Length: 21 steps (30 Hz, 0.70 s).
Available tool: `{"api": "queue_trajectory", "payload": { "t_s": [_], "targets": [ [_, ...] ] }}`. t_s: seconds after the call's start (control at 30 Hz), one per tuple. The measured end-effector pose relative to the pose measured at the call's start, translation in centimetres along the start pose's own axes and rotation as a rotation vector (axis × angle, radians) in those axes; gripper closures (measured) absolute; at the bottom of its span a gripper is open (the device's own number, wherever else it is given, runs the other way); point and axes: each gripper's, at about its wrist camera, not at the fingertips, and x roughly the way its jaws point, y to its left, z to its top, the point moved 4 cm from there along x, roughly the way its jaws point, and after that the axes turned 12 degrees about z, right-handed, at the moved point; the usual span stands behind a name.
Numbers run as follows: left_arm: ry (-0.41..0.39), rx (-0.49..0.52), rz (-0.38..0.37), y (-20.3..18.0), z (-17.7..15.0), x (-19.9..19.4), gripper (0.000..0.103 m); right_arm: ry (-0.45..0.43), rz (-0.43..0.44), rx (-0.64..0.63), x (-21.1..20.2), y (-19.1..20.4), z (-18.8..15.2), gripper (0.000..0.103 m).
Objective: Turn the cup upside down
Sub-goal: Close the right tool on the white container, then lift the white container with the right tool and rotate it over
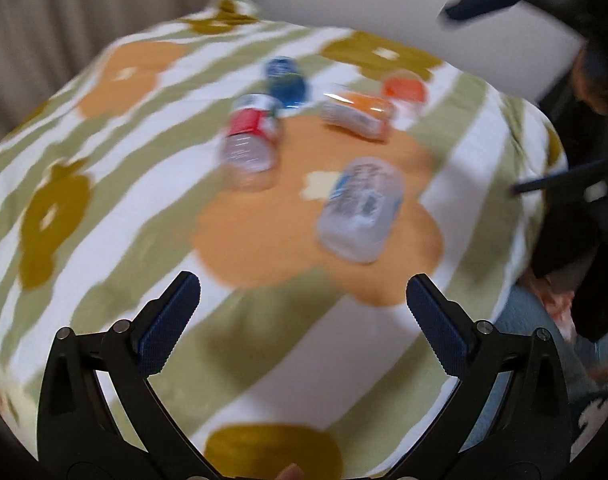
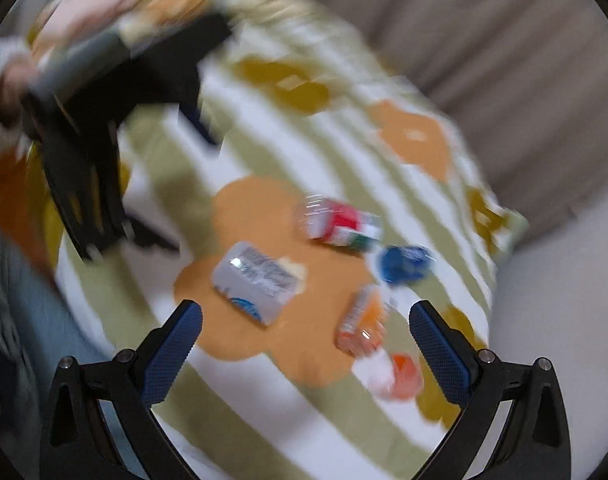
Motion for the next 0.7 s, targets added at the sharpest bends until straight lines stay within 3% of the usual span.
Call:
{"api": "queue_trajectory", "payload": {
  "t_s": [0.2,0.37,0.47,0.6,0.7],
  "targets": [
    [-0.031,-0.165,-0.038,2.1,-2.5,-3.0,0.0,0.165,0.108,-0.25,7.1,1.4,1.5,0.0],
    [-0.019,-0.169,-0.034,3.1,-3.8,-3.2,0.0,0.261,0.136,-0.36,10.3,2.1,1.6,0.002],
    [-0.012,-0.171,-0.034,3.7,-4.0,-2.7,0.0,0.303,0.129,-0.41,11.8,2.5,1.3,0.013],
    [-0.02,-0.187,-0.056,4.1,-3.9,-2.6,0.0,0.322,0.161,-0.394,12.7,2.5,1.0,0.041],
    [-0.022,-0.186,-0.06,4.2,-4.0,-2.5,0.0,0.314,0.173,-0.342,12.7,2.2,0.8,0.042]
  ]
}}
